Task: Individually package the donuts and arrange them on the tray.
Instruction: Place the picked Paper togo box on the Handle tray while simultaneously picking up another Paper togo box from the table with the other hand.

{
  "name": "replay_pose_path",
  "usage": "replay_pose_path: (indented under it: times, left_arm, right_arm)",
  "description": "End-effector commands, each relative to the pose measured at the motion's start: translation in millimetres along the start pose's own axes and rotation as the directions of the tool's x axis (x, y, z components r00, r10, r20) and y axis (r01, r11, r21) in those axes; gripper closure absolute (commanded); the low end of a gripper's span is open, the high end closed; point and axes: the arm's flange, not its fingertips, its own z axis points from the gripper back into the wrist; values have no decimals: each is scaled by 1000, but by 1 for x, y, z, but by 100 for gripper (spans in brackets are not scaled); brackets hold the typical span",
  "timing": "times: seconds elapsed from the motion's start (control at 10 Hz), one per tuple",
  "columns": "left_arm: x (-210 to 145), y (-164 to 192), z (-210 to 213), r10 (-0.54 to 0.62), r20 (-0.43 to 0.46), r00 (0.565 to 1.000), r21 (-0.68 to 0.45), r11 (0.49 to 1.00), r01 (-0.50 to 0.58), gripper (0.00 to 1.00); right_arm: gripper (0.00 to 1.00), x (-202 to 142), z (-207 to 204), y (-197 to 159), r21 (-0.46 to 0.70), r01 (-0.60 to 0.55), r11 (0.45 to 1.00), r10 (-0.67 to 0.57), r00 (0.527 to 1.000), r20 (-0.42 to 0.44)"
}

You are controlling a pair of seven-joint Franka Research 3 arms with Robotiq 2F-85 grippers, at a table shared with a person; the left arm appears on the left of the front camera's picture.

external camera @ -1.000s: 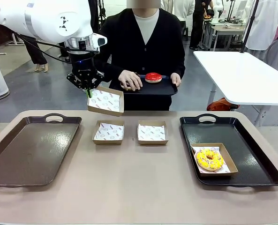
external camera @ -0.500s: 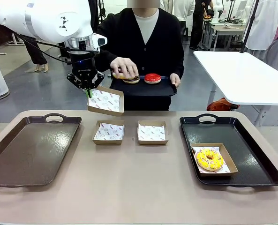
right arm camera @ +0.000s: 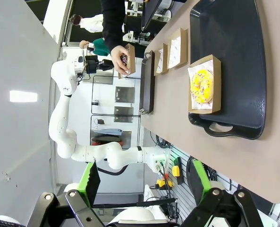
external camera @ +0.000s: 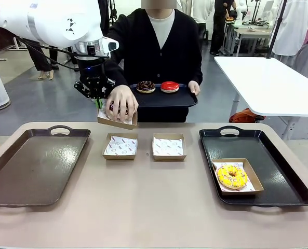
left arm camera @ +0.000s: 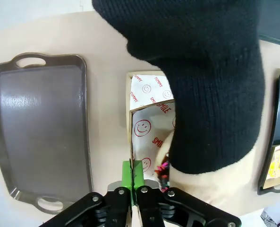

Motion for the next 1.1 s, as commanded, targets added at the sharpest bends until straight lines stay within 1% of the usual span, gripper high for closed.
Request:
replay_pose_path:
  times: [0.0,1.0]
  left_arm:
    - [-6,4,1,3,2,1000,7,1000,-3,100]
    - [-6,4,1,3,2,1000,7,1000,-3,100]
  right_arm:
    - [0,-1,1,0,7,12,1000,-12,1000,3]
    - [0,-1,1,0,7,12,1000,-12,1000,3]
